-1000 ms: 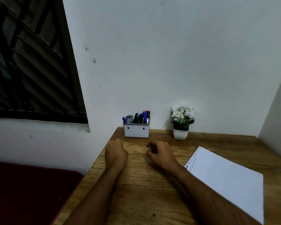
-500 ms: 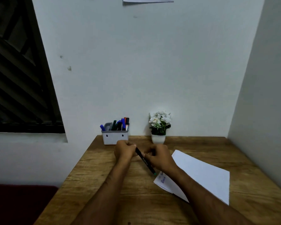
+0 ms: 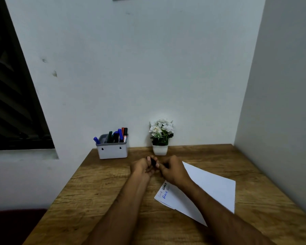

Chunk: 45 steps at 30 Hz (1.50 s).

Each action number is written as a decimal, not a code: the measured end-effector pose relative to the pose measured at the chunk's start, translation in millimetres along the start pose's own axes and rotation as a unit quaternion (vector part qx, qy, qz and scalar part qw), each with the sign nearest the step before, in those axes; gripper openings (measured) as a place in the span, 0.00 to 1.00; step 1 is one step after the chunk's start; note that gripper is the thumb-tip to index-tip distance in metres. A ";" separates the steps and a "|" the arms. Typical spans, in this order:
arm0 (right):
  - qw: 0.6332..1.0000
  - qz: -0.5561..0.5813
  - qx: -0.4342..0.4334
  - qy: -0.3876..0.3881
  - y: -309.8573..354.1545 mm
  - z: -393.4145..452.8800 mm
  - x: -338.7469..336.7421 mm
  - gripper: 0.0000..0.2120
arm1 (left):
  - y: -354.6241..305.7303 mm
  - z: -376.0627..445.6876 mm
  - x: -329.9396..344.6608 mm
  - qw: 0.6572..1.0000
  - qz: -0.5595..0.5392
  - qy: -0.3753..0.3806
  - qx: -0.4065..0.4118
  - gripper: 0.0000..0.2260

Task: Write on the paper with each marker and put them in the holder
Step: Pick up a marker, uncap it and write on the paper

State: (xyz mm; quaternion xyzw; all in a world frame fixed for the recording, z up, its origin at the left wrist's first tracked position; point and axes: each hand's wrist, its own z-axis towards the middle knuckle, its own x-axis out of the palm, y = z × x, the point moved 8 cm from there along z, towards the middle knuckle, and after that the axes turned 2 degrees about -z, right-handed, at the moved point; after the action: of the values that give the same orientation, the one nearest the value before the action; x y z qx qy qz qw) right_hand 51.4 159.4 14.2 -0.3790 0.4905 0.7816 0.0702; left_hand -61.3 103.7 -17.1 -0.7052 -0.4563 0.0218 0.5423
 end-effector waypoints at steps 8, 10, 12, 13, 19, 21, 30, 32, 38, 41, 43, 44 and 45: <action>0.972 0.220 0.070 0.039 -29.3 -12.4 -26.1 0.15 | -61.4 24.3 -55.8 0.977 0.078 -0.152 0.130 0.09; 0.953 0.290 0.084 0.021 -36.9 -11.9 -32.4 0.12 | -61.9 20.3 -45.5 0.933 0.280 -0.139 0.179 0.04; 0.930 0.357 0.086 0.024 -33.9 -13.0 -31.0 0.06 | -52.1 19.0 -32.5 0.851 0.456 -0.120 0.233 0.08; 0.918 0.386 0.084 0.027 -33.0 -13.8 -29.5 0.10 | -48.1 18.3 -29.5 0.806 0.520 -0.124 0.256 0.10; 0.859 0.503 0.096 0.007 -48.2 -13.7 -35.1 0.15 | -35.5 8.0 -22.0 0.687 0.630 -0.117 0.342 0.11; 0.860 0.504 0.082 -0.014 -54.7 -13.6 -44.0 0.12 | -35.0 -1.0 -17.0 0.662 0.645 -0.111 0.366 0.11; 0.917 0.387 0.049 -0.083 -76.3 -17.0 -68.1 0.08 | 5.3 -25.5 31.5 0.601 0.621 0.181 0.469 0.10; 0.930 0.356 0.039 -0.080 -75.9 -15.3 -69.0 0.03 | 18.4 -26.6 32.9 0.592 0.631 0.225 0.447 0.10; 0.958 0.280 0.030 -0.049 -76.8 -8.0 -60.7 0.05 | 34.9 -17.1 26.0 0.562 0.682 0.244 0.398 0.21; 0.966 0.257 0.028 -0.031 -78.1 -3.1 -55.4 0.04 | 40.2 -14.0 25.5 0.543 0.700 0.257 0.385 0.21; 0.974 0.222 0.026 -0.027 -79.8 -0.4 -52.2 0.06 | 41.4 -12.9 25.2 0.540 0.701 0.261 0.385 0.21; 0.979 0.202 0.024 -0.025 -80.2 0.5 -51.1 0.07 | 41.4 -12.5 24.8 0.542 0.700 0.261 0.386 0.21; 0.982 0.186 0.022 -0.025 -81.6 1.9 -49.7 0.08 | 41.5 -12.2 24.2 0.543 0.699 0.261 0.386 0.21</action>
State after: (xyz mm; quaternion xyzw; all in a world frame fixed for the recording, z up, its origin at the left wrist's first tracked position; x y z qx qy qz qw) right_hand 124.6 215.5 -10.7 -0.2596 0.5677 0.7792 -0.0560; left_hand -15.1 111.0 -33.4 -0.4981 0.3944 0.3831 0.6705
